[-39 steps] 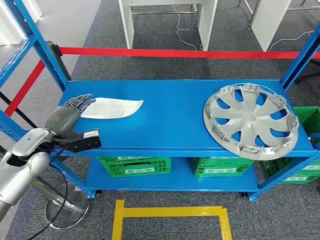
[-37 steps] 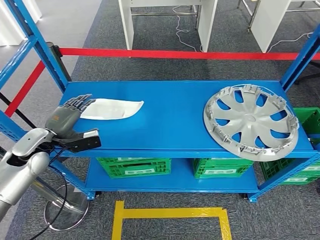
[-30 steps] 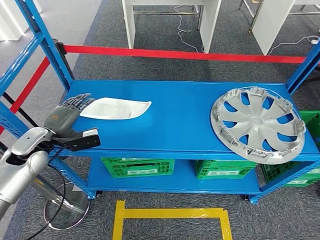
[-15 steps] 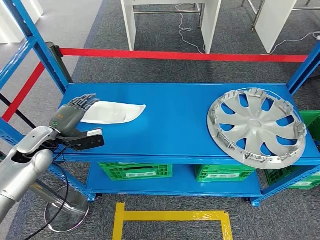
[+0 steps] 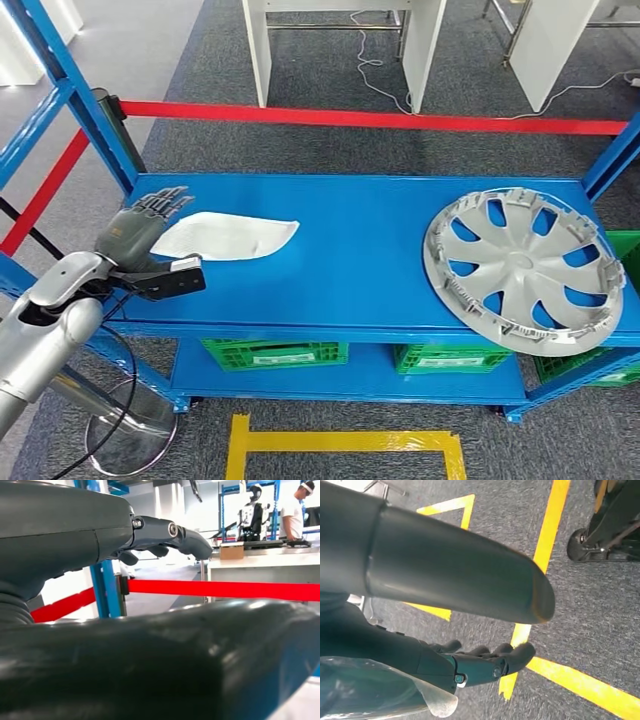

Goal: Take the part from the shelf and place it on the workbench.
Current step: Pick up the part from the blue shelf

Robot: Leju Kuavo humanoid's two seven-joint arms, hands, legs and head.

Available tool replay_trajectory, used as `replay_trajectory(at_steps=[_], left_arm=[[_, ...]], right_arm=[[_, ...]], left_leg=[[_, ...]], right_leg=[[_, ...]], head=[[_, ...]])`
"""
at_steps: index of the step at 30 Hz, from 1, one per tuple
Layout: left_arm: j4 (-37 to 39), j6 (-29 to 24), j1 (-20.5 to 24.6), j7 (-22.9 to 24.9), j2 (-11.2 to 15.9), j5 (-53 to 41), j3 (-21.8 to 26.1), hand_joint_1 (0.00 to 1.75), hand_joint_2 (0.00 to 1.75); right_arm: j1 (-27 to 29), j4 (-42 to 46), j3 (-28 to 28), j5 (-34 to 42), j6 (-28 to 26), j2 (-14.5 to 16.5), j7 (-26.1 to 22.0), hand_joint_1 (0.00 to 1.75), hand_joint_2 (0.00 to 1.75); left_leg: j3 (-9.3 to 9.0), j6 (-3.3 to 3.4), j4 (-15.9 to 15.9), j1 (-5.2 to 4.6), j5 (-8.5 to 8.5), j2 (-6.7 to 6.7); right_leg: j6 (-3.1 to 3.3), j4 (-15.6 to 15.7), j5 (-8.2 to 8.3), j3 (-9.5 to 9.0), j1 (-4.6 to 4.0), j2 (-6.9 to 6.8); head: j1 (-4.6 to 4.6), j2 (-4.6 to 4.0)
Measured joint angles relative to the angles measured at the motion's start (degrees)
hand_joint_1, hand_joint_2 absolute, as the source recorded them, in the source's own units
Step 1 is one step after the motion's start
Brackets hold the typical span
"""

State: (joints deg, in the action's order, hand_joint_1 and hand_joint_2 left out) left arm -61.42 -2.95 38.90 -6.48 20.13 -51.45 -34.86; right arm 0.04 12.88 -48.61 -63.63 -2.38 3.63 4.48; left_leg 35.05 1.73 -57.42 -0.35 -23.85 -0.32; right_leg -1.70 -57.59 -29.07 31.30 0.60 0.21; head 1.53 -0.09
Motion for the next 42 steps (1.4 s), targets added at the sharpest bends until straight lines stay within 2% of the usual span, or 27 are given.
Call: replay_trajectory(at_steps=[2, 4, 5, 6, 7, 9, 10, 12, 14, 16, 17, 19, 20, 21, 22, 24, 26, 28, 31, 32, 34, 35, 36, 37, 38, 40, 42], left_arm=[[0.0, 0.0, 0.1, 0.0, -0.1, 0.0, 0.0, 0.00, 0.00], [0.1, 0.0, 0.1, 0.0, -0.1, 0.0, -0.1, 0.00, 0.00], [0.1, 0.0, -0.1, 0.0, -0.2, 0.0, -0.1, 0.00, 0.00], [0.2, 0.0, -0.3, 0.0, -0.2, 0.0, -0.2, 0.00, 0.00], [0.2, 0.0, -0.4, -0.1, -0.3, 0.0, -0.2, 0.00, 0.00], [0.2, 0.0, -0.4, -0.1, -0.4, 0.0, -0.2, 0.00, 0.00], [0.3, 0.0, -0.4, -0.1, -0.4, 0.0, -0.2, 0.00, 0.00], [0.3, 0.0, -0.3, -0.1, -0.4, 0.0, -0.2, 0.00, 0.00], [0.3, 0.0, -0.3, -0.1, -0.4, 0.0, -0.1, 0.00, 0.00], [0.3, 0.0, -0.2, -0.1, -0.4, 0.0, -0.1, 0.00, 0.00], [0.3, 0.0, -0.1, -0.1, -0.3, 0.0, 0.0, 0.00, 0.00], [0.4, 0.0, -0.3, -0.1, -0.3, 0.1, -0.1, 0.00, 0.00], [0.5, 0.0, -0.6, -0.1, -0.3, 0.2, -0.1, 0.00, 0.00], [0.5, -0.1, -0.8, -0.1, -0.4, 0.2, -0.1, 0.00, 0.44], [0.5, -0.3, -1.0, -0.1, -0.4, 0.2, -0.1, 0.00, 0.87], [0.5, -0.8, -1.1, -0.1, -0.4, 0.1, -0.1, 0.00, 1.75], [0.6, -1.1, -1.0, -0.1, -0.4, -0.2, -0.2, 0.00, 1.75], [0.7, -1.1, -0.9, -0.1, -0.5, -0.8, -0.3, 0.00, 1.75], [1.3, -0.7, -0.3, -0.2, -0.5, -1.9, -0.7, 0.00, 1.75], [1.6, -0.4, 0.0, -0.3, -0.5, -2.2, -1.0, 0.00, 1.75], [2.3, 0.3, 0.5, -0.5, -0.6, -3.0, -1.7, 0.00, 1.75], [2.9, 0.6, 0.6, -0.6, -0.6, -3.3, -2.2, 0.00, 1.75], [3.4, 0.8, 0.6, -0.8, -0.7, -3.5, -2.6, 0.00, 1.75], [4.0, 0.9, 0.6, -1.1, -0.8, -3.6, -3.1, 0.00, 1.75], [4.5, 1.0, 0.6, -1.3, -0.9, -3.6, -3.6, 0.00, 1.75], [5.4, 1.0, 0.7, -1.9, -1.0, -3.4, -4.3, 0.00, 1.75], [6.2, 1.0, 0.8, -2.5, -1.1, -2.9, -4.8, 0.00, 1.75]], right_arm=[[-0.1, 0.1, 0.0, 0.0, 0.0, 0.0, 0.0, 0.00, 0.00], [0.0, 0.1, 0.0, 0.0, 0.0, 0.0, 0.0, 0.00, 0.00], [0.1, 0.1, 0.0, 0.0, 0.0, 0.0, 0.0, 0.00, 0.00], [0.2, 0.1, 0.0, 0.0, 0.0, 0.0, 0.0, 0.00, 0.00], [0.2, 0.1, 0.0, 0.0, 0.0, 0.0, 0.0, 0.00, 0.00], [0.2, 0.1, 0.0, 0.0, 0.0, 0.0, 0.0, 0.00, 0.00], [0.2, 0.1, 0.0, 0.0, 0.0, 0.0, 0.0, 0.00, 0.00], [0.2, 0.1, 0.0, 0.0, 0.0, 0.0, 0.0, 0.00, 0.00], [0.2, 0.1, 0.0, 0.0, 0.0, 0.0, 0.1, 0.00, 0.00], [0.2, 0.1, 0.0, 0.0, 0.0, 0.0, 0.1, 0.00, 0.00], [0.2, 0.1, 0.0, 0.0, 0.0, 0.0, 0.1, 0.00, 0.00], [0.2, 0.1, 0.0, 0.0, 0.0, 0.0, 0.1, 0.00, 0.00], [0.2, 0.1, 0.0, 0.0, 0.0, 0.0, 0.2, 0.00, 0.00], [0.2, 0.1, 0.0, 0.0, 0.0, 0.0, 0.2, 0.00, 0.00], [0.2, 0.1, 0.0, 0.0, 0.0, 0.0, 0.2, 0.00, 0.00], [0.3, 0.1, 0.0, -0.2, 0.0, 0.0, 0.3, 0.00, 0.00], [0.1, 0.1, 0.0, -0.4, 0.1, 0.1, 0.3, 0.00, 0.00], [0.0, 0.1, -0.1, -0.6, 0.1, 0.2, 0.3, 0.00, 0.00], [0.0, 0.1, -0.5, -0.9, 0.1, 0.2, 0.3, 0.00, 0.00], [0.0, 0.1, -0.7, -1.0, 0.1, 0.2, 0.3, 0.00, 0.00], [0.0, 0.1, -0.9, -1.0, 0.2, 0.2, 0.2, 0.00, 0.00], [0.1, 0.1, -1.0, -1.0, 0.3, 0.2, 0.2, 0.00, 0.00], [0.1, 0.1, -1.1, -1.1, 0.3, 0.2, 0.2, 0.00, 0.00], [0.2, 0.2, -1.2, -1.2, 0.4, 0.1, 0.2, 0.00, 0.00], [0.2, 0.2, -1.4, -1.4, 0.4, 0.1, 0.1, 0.00, 0.00], [0.1, 0.2, -1.4, -1.8, 0.4, 0.1, 0.0, 0.00, 0.00], [0.0, 0.2, -1.5, -2.0, 0.4, 0.1, 0.0, 0.00, 0.00]], left_leg=[[-0.85, 0.31, 0.7, 0.38, -0.11, 0.05], [-1.19, 0.58, 0.8, 0.31, -0.57, 0.09], [-1.38, 0.62, 0.7, 0.27, -0.82, 0.08], [-1.65, 0.62, 0.7, 0.24, -1.10, 0.06], [-2.02, 0.55, 0.6, 0.25, -1.42, 0.03], [-2.80, 0.20, 0.5, 0.17, -2.15, -0.02], [-3.00, -0.07, 0.4, 0.05, -2.49, -0.05], [-3.09, -0.60, 0.2, -0.15, -2.90, -0.11], [-3.20, -1.14, 0.1, -0.06, -3.29, -0.10], [-2.43, -1.79, -2.3, 0.10, -4.66, -0.01], [-1.03, -2.08, -5.2, 0.21, -5.96, 0.04], [3.31, -2.46, -13.2, 0.42, -8.73, 0.06], [5.16, -2.54, -16.0, 0.51, -9.23, 0.06], [6.13, -2.53, -16.9, 0.55, -8.63, 0.06], [6.03, -2.41, -15.6, 0.57, -6.89, 0.06], [3.41, -1.76, -8.2, 0.47, -1.79, 0.06], [0.96, -1.03, -2.1, 0.18, 0.75, 0.10], [0.48, -0.64, -0.6, -0.09, 0.35, 0.09], [-0.03, -0.02, 0.2, 0.32, 0.29, 0.03], [-0.24, 0.17, 0.4, 0.51, 0.35, 0.05], [-0.32, 0.42, 0.4, 0.53, 0.26, 0.10], [-0.34, 0.47, 0.4, 0.52, 0.20, 0.12], [-0.39, 0.49, 0.4, 0.51, 0.11, 0.13], [-0.48, 0.45, 0.3, 0.52, 0.01, 0.12], [-0.61, 0.34, 0.3, 0.55, -0.13, 0.10], [-0.74, -0.14, -0.1, 0.45, -0.58, 0.06], [-0.63, -0.73, -0.5, 0.21, -0.93, 0.01]], right_leg=[[-0.53, -4.3, -1.96, 2.44, 0.00, -0.08], [-0.86, -12.0, -4.33, 7.16, 0.12, -0.11], [-0.95, -14.5, -4.49, 9.12, 0.15, -0.12], [-0.98, -15.0, -3.49, 10.06, 0.15, -0.13], [-0.97, -13.1, -1.42, 9.79, 0.15, -0.14], [-0.85, -5.9, 3.26, 7.01, 0.13, -0.18], [-0.67, -2.6, 4.48, 5.50, 0.13, -0.17], [-0.15, 0.0, 4.53, 3.97, 0.04, -0.13], [0.57, 0.2, 4.15, 3.57, 0.08, -0.09], [1.32, 0.4, 3.79, 2.93, 0.24, -0.08], [1.59, 0.4, 3.61, 2.60, 0.29, -0.10], [1.90, 0.4, 3.17, 2.04, 0.25, -0.10], [1.92, 0.4, 2.96, 1.77, 0.22, -0.09], [1.91, 0.4, 2.71, 1.45, 0.19, -0.06], [1.87, 0.4, 2.45, 1.07, 0.15, -0.03], [1.71, 0.4, 1.87, 0.26, 0.08, 0.02], [1.27, 0.3, 1.39, -0.05, -0.07, 0.08], [0.64, 0.4, 1.18, 0.05, -0.10, 0.03], [-0.31, -1.0, -0.03, 0.84, -0.07, -0.16], [-0.53, -3.1, -1.14, 1.93, -0.05, -0.17], [-0.85, -10.9, -4.30, 6.21, 0.09, -0.16], [-0.99, -14.4, -5.20, 8.38, 0.14, -0.16], [-1.11, -16.5, -5.18, 9.95, 0.16, -0.16], [-1.16, -15.9, -3.89, 10.20, 0.17, -0.17], [-1.16, -12.9, -1.67, 9.24, 0.18, -0.18], [-0.92, -4.7, 2.41, 5.59, 0.21, -0.18], [-0.32, -0.4, 3.66, 3.47, 0.18, -0.10]], head=[[0.18, 0.00], [0.27, 0.00], [0.26, 0.00], [0.27, 0.00], [0.29, 0.00], [0.28, 0.00], [0.25, 0.00], [0.18, 0.00], [0.18, 0.00], [0.01, 0.00], [-0.08, 0.00], [-0.19, 0.00], [-0.20, 0.00], [-0.20, 0.00], [-0.20, 0.00], [-0.19, 0.00], [-0.17, 0.00], [-0.17, 0.00], [-0.07, 0.00], [0.04, 0.00], [0.17, 0.00], [0.18, 0.00], [0.18, 0.00], [0.19, 0.00], [0.20, 0.00], [0.22, 0.00], [0.13, 0.00]])
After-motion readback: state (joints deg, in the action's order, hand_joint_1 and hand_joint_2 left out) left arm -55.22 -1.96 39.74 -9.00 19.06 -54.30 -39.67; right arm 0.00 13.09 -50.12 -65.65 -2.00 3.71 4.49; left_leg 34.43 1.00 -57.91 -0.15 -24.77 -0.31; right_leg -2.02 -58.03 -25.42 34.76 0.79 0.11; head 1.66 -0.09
